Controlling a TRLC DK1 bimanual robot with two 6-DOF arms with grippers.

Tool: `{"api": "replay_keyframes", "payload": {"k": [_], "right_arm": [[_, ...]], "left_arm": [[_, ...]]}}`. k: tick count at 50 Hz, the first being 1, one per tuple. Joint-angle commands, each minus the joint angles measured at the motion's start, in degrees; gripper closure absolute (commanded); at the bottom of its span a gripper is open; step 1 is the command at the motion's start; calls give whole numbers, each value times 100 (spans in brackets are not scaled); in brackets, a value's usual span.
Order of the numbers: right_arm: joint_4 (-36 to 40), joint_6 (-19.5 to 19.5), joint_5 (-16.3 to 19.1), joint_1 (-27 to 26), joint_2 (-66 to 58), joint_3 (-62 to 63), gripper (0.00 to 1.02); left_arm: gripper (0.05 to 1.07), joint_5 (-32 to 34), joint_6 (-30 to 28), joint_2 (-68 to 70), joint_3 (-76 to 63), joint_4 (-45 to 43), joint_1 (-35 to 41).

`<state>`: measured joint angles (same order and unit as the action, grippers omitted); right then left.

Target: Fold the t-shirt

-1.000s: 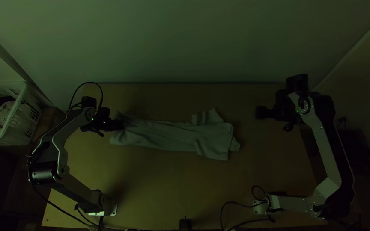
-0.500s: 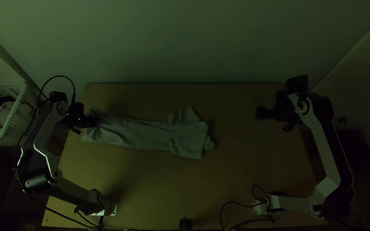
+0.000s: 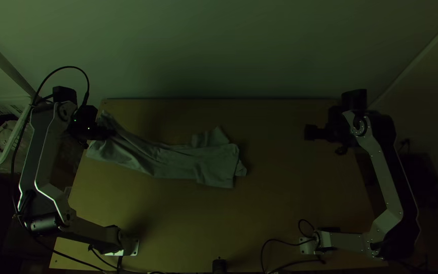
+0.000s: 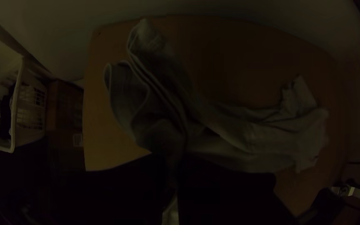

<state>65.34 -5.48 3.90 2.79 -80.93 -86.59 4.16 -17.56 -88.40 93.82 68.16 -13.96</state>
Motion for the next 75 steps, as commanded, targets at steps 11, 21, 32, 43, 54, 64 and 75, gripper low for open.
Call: {"api": "replay_keyframes", "payload": {"k": [11, 21, 32, 43, 54, 64, 75], "right_arm": [[-48, 90, 23, -94, 59, 239, 4], [-153, 29, 23, -94, 42, 274, 4], [-162, 29, 23, -244, 33, 318, 4], [-188, 38, 23, -437, 121, 511, 4], [-250, 20, 32, -516, 305, 784, 4], [-294, 20, 32, -534, 490, 1021, 4], [-347, 29, 32, -569, 595, 1241, 4]], "left_arm": [[105, -487, 702, 60, 699, 514, 1483], [105, -917, 1343, -309, 1147, 707, 2661], [105, -1111, 1809, -898, 2000, 1041, 3663], [105, -1269, 2117, -1382, 2413, 1112, 4560], [105, -1295, 2477, -2094, 3028, 1287, 5069], [105, -1313, 2811, -2586, 3468, 1323, 5351], [105, -1471, 3066, -2946, 3485, 1217, 5940]]}}
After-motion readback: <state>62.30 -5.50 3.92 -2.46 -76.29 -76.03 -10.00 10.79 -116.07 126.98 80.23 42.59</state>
